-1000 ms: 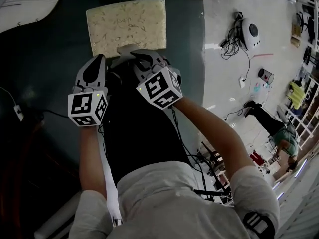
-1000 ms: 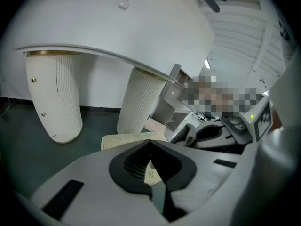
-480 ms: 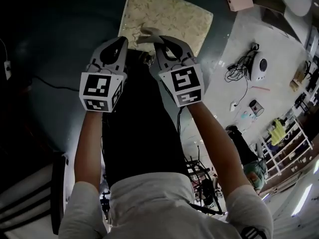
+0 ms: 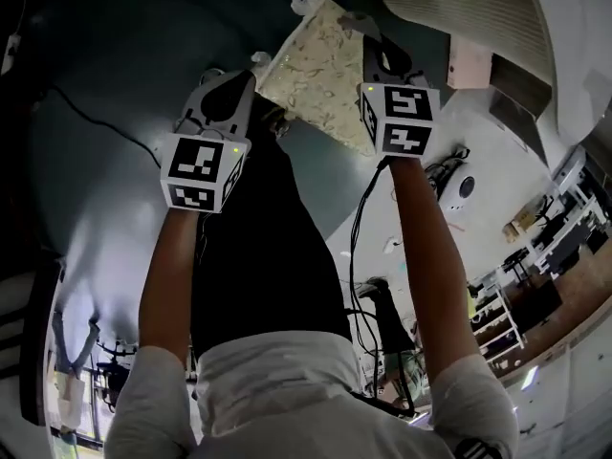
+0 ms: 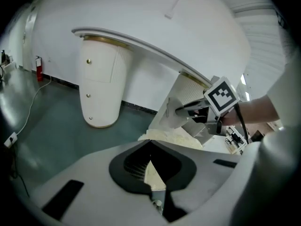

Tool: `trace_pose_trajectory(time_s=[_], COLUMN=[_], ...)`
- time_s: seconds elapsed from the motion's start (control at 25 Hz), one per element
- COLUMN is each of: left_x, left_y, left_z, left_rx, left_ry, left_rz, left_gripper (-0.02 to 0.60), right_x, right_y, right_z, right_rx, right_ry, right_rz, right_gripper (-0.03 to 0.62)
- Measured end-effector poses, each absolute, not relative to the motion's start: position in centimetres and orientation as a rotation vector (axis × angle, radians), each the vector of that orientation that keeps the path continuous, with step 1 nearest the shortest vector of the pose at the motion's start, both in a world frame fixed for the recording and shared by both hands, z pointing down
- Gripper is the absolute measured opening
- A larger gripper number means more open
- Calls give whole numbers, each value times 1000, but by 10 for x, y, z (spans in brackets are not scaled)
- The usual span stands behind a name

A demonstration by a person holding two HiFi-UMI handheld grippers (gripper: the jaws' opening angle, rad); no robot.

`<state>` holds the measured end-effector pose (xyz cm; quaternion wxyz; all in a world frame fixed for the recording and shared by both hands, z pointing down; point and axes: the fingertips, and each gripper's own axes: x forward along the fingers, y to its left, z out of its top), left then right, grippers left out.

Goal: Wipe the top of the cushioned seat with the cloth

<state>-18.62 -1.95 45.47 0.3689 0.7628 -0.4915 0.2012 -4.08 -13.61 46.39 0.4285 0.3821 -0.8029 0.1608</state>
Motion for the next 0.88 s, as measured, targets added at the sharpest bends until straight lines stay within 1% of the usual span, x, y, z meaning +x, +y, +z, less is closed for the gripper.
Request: trace_pose_trajectory(time_s=[0.12, 0.24, 0.44, 0.56, 0.72, 0.88], left_x=[-213, -223, -197, -191, -190, -182], left_y=[-9, -6, -7, -8, -8, -7], left_z=[465, 482, 511, 515, 514, 514], left_rx=[1900, 1835, 1834, 1866, 1883, 1903], left_ry=[-1328, -1337, -1265, -1239, -1207, -1175], left_rz=[458, 430, 514, 535, 530, 544], left_gripper=[14, 14, 14, 14, 14, 14], right_x=[-55, -61, -55, -61, -71, -74], right_y=[-160, -165, -127, -121, -117, -105], right_z=[477, 519, 589, 591, 587, 586], right_rx=[1007, 957, 740, 735, 756, 742], right_ry=[-2011, -1942, -1849, -1869, -1889, -1895], right_rz=[316, 323, 442, 436, 535, 548], right_gripper=[20, 20, 20, 20, 20, 20])
